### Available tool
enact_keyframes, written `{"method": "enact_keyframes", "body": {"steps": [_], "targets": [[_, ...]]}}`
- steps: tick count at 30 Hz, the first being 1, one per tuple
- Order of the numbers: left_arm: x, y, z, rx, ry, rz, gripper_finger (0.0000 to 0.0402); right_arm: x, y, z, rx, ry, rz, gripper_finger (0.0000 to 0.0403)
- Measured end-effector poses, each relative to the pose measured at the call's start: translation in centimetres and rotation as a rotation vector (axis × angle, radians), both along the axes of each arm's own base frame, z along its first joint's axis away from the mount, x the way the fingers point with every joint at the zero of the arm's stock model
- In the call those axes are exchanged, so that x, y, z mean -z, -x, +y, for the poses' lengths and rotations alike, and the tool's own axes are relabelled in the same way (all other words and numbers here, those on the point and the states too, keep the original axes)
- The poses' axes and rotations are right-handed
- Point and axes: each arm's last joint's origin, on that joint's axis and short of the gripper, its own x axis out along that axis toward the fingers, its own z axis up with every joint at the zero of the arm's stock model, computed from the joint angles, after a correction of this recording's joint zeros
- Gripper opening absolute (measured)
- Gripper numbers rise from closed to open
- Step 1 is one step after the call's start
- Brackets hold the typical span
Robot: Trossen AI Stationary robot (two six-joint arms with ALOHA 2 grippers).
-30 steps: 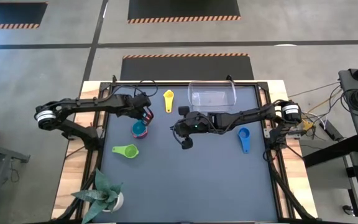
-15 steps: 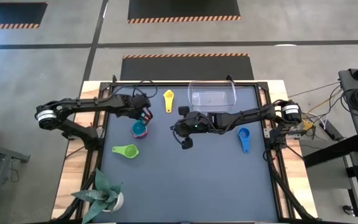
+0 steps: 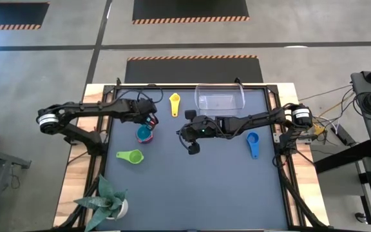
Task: Nest measuring cups in basket
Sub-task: Stack the light blue measuring cup on top of the red measuring cup
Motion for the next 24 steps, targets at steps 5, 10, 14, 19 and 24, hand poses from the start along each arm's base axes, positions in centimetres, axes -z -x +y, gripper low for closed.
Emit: {"method": "enact_keyframes", "body": {"steps": [5, 10, 14, 19, 24], "targets": [[0.07, 0.09, -0.17, -0.016, 0.007, 0.006, 0.0, 0.0, 0.0, 0.0, 0.0, -0.001, 0.0, 0.0009], [0.08, 0.11, -0.21, -0.017, 0.006, 0.008, 0.0, 0.0, 0.0, 0.0, 0.0, -0.001, 0.0, 0.0009], [0.08, 0.1, -0.21, -0.018, 0.006, 0.008, 0.0, 0.0, 0.0, 0.0, 0.0, -0.001, 0.0, 0.0009], [0.18, 0.15, -0.23, -0.024, 0.007, 0.007, 0.0, 0.0, 0.0, 0.0, 0.001, -0.002, 0.0, 0.0009], [0.82, 0.47, -0.41, -0.034, 0.015, 0.019, 0.0, 0.0, 0.0, 0.0, 0.001, -0.002, 0.0, 0.0009]]}}
